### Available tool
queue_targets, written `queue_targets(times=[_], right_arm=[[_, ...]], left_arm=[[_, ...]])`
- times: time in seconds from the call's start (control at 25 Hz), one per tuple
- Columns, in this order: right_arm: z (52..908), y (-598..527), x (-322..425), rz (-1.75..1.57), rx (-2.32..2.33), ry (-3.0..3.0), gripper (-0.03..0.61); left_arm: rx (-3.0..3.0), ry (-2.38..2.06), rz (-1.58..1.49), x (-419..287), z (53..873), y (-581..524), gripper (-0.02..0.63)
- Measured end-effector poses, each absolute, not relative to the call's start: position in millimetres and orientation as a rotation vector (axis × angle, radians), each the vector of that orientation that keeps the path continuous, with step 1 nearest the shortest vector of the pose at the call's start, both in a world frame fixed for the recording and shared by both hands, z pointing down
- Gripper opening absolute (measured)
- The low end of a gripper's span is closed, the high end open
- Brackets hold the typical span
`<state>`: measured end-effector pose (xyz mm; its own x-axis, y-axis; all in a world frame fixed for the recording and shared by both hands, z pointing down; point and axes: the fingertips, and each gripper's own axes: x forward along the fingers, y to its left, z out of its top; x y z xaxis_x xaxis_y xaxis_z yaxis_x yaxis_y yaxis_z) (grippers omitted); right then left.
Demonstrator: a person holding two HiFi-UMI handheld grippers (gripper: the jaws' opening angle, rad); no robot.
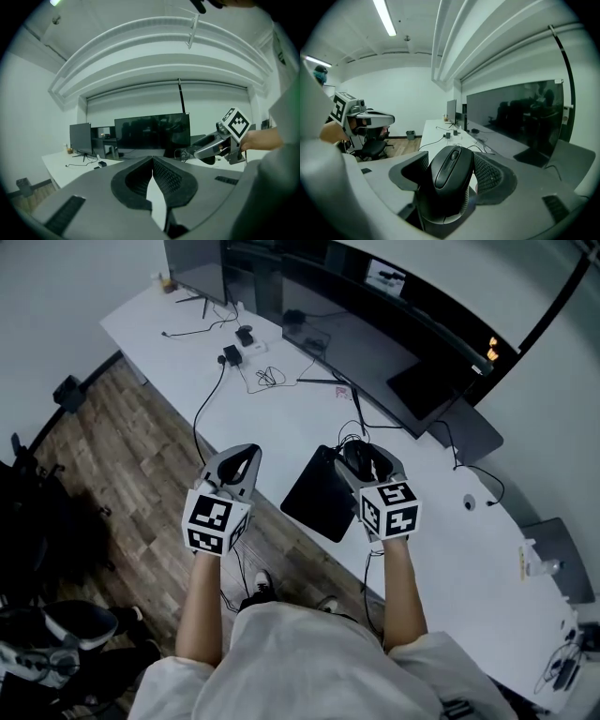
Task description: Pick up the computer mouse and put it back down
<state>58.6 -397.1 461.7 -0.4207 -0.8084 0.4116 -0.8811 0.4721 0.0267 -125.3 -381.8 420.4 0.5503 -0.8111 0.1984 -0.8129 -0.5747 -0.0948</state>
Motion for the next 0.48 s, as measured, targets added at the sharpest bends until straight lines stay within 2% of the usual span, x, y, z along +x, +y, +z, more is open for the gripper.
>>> queue_targets(times=[0.24, 0.48], right_arm=[[548.9, -426.8, 40.0, 0.433, 1.348, -2.277, 0.316], [624.9, -433.0, 58.3, 0.541, 1.363, -2.151, 0.316]], left_arm=[[2.671, -1.389, 0.417, -148.0, 467.5, -396.3, 0.018], [2.590, -1.351, 0.476, -164.3, 515.6, -401.9, 0.018]])
